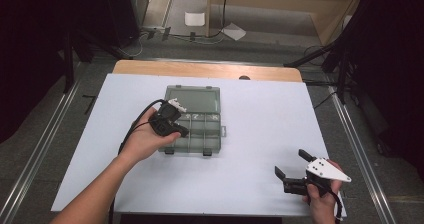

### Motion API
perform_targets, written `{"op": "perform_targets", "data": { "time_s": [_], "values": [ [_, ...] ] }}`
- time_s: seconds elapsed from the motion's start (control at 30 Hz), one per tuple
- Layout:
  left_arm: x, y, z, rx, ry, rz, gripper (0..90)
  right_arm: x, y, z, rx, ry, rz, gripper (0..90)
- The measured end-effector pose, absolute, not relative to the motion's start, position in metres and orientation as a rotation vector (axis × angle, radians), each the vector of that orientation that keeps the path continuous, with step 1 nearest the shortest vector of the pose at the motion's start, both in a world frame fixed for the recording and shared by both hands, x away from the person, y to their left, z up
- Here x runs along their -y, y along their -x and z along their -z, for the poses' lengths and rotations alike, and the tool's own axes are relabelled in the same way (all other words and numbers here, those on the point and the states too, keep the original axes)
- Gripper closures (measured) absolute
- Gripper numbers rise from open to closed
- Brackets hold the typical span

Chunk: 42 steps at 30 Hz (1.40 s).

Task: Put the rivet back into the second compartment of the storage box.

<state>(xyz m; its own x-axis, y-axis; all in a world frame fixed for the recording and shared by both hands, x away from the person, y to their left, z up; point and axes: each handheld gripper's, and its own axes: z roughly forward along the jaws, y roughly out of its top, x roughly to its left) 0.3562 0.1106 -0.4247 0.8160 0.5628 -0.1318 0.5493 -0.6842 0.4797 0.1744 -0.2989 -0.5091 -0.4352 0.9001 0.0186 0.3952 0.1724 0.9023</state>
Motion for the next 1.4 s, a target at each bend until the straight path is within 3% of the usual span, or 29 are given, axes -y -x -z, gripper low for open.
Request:
{"op": "perform_targets", "data": {
  "time_s": [0.9, 1.3, 1.4],
  "values": [
    [-0.117, -0.387, 0.425, -0.890, -2.459, -0.066, 83.6, 0.300, -0.175, 0.509, -1.917, -1.210, -1.221, 0.0],
    [-0.120, -0.402, 0.436, -0.971, -2.426, -0.010, 82.7, 0.301, -0.174, 0.510, -1.909, -1.222, -1.225, 0.0],
    [-0.121, -0.403, 0.436, -0.985, -2.411, 0.028, 67.4, 0.303, -0.173, 0.510, -1.909, -1.228, -1.222, 0.0]
  ]
}}
